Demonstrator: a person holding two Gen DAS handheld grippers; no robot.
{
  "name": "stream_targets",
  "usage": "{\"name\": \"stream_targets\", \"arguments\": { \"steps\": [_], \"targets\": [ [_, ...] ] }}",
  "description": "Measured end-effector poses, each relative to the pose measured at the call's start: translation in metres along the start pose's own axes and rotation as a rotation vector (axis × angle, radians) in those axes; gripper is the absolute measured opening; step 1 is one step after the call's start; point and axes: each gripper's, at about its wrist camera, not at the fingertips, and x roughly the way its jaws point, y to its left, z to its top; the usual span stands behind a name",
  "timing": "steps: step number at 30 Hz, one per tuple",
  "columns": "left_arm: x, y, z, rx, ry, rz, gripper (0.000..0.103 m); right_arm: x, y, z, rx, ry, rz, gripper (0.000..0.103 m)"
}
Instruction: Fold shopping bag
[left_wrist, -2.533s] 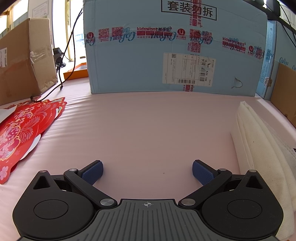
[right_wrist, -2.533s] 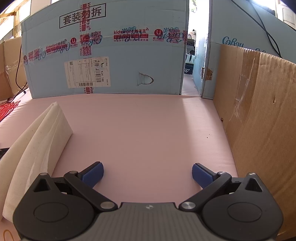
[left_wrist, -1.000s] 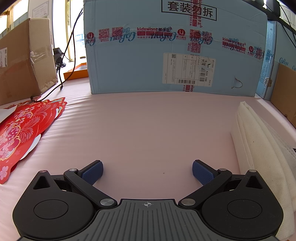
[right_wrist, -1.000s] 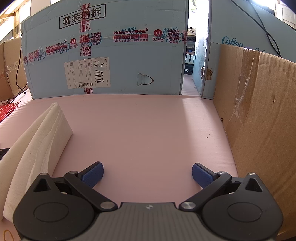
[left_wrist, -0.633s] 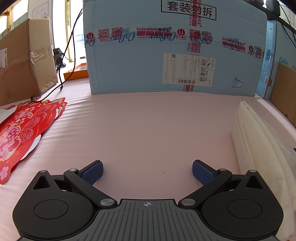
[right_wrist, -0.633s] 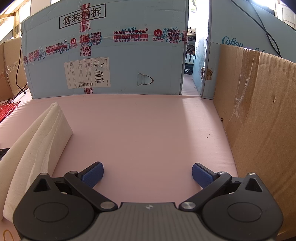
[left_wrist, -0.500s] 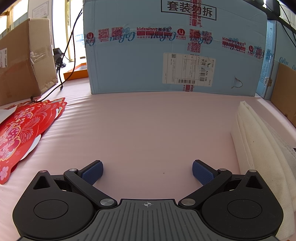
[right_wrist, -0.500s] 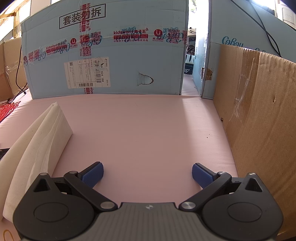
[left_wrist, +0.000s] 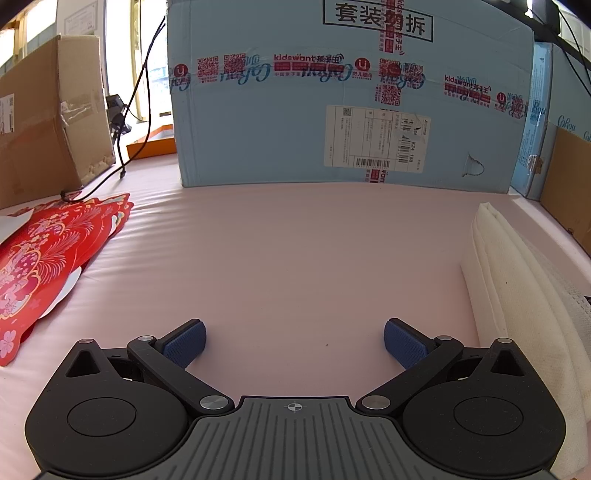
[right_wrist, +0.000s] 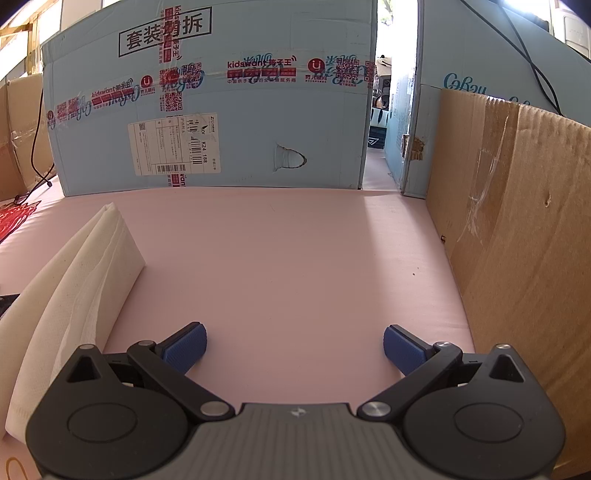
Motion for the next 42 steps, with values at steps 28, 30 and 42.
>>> {"name": "stream_targets", "arguments": {
  "steps": [28,30,42],
  "targets": [
    [-0.0004,-0.0013,-0.0001,-0.001,0.000,0.000,0.103,-0.0002,-0.0007,0.0014,0.000,-0.001,0.001,0.103],
    [-0.0004,-0.0011,-0.0001,-0.001,0.000,0.000,0.103,-0.0004,-0.0009,0.0015,0.000,-0.001,0.001,0.103],
    [-0.0003,-0.0005,-0.0006,-0.001,0.000,0.000,0.103,-0.0009,-0.0010,0.0022,0.001,-0.001,0.001,0.103]
  ]
}}
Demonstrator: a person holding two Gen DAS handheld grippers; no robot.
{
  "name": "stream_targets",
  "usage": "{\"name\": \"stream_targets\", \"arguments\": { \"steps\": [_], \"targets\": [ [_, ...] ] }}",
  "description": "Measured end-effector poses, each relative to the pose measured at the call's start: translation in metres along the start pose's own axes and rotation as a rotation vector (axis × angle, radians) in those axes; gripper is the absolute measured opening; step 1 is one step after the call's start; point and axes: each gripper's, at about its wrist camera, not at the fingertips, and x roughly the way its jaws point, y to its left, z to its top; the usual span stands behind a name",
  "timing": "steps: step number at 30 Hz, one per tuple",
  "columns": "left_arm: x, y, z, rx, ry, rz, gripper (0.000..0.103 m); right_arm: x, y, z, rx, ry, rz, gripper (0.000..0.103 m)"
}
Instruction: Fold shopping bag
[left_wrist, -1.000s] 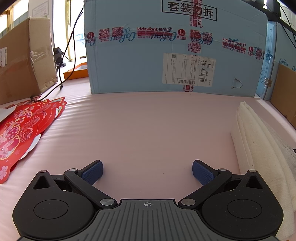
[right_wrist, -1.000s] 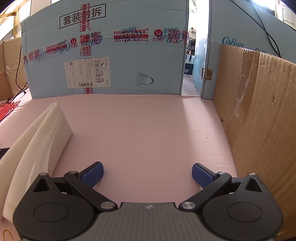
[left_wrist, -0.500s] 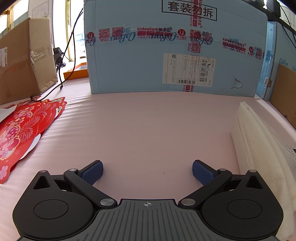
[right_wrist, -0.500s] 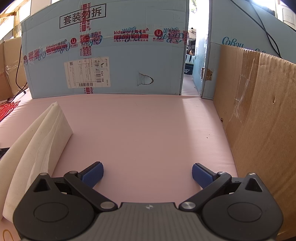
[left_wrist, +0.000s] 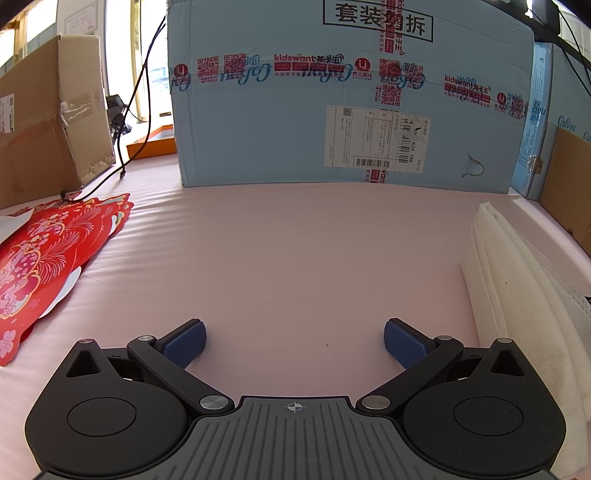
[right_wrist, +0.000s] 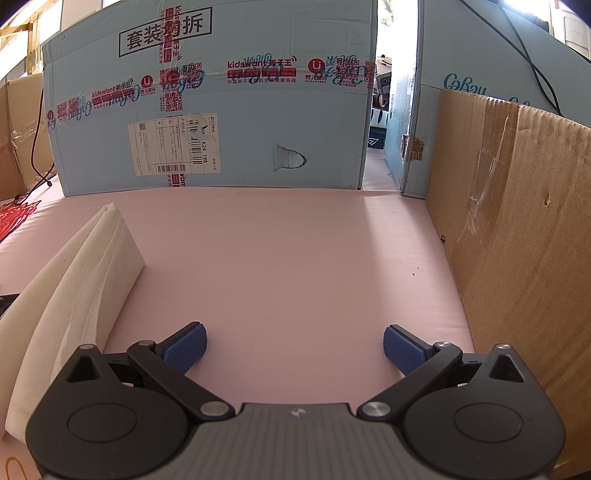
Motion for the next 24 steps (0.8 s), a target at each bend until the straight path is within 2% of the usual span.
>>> {"name": "stream_targets", "arguments": {
  "steps": [24],
  "targets": [
    [-0.0001,0.0000,0.0000,0.000,0.000,0.000,0.103,-0.0005,-0.0018,0.0000,0.000,0.000,0.000,0.103]
  ]
}}
